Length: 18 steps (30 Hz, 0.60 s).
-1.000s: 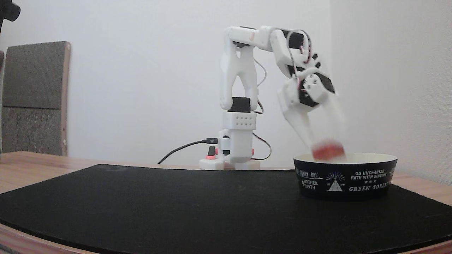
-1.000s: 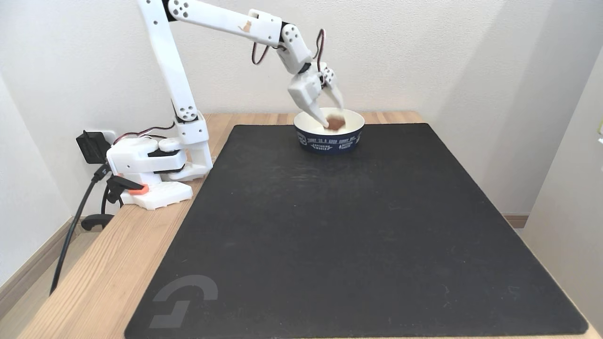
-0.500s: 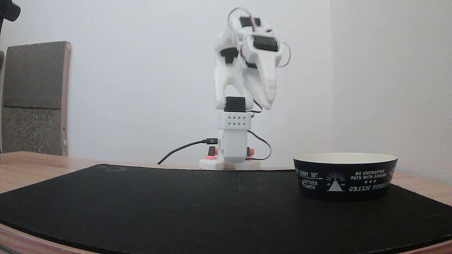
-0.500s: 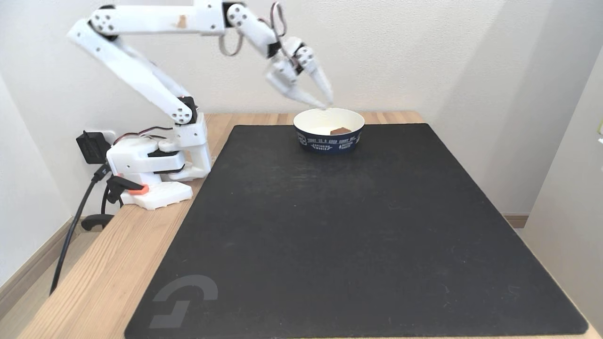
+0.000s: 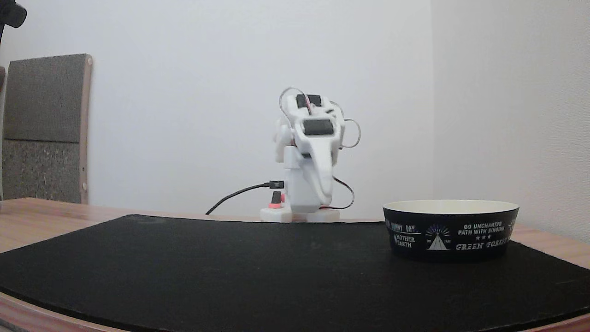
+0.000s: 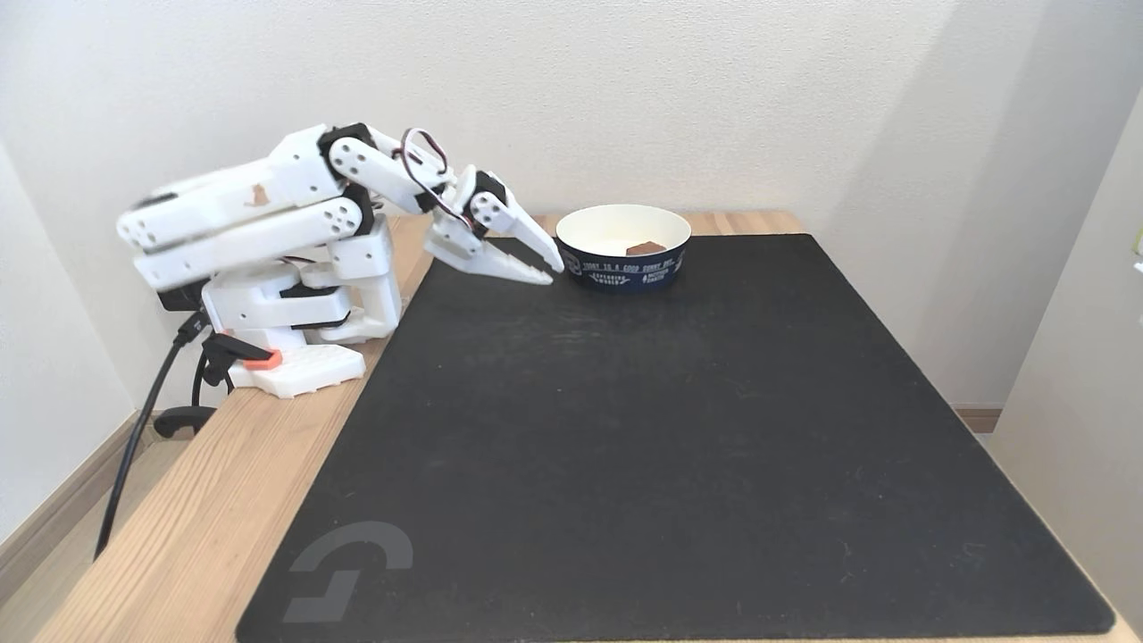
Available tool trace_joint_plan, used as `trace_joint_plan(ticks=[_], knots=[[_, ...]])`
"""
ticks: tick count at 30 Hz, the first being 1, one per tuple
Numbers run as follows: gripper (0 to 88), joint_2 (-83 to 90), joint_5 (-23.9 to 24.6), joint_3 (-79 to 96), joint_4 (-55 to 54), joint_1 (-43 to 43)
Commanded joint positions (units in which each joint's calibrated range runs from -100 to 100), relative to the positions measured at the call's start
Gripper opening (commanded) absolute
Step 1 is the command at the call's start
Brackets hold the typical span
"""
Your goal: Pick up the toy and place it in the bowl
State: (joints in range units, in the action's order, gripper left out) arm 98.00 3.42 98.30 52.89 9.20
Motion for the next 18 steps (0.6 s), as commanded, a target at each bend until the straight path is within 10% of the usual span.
trace_joint_plan(ticks=[1, 18], knots=[[6.6, 1.66, 0.23, 1.16, 0.88, -0.20], [6.1, 1.41, -0.14, 1.07, 0.88, -0.96]])
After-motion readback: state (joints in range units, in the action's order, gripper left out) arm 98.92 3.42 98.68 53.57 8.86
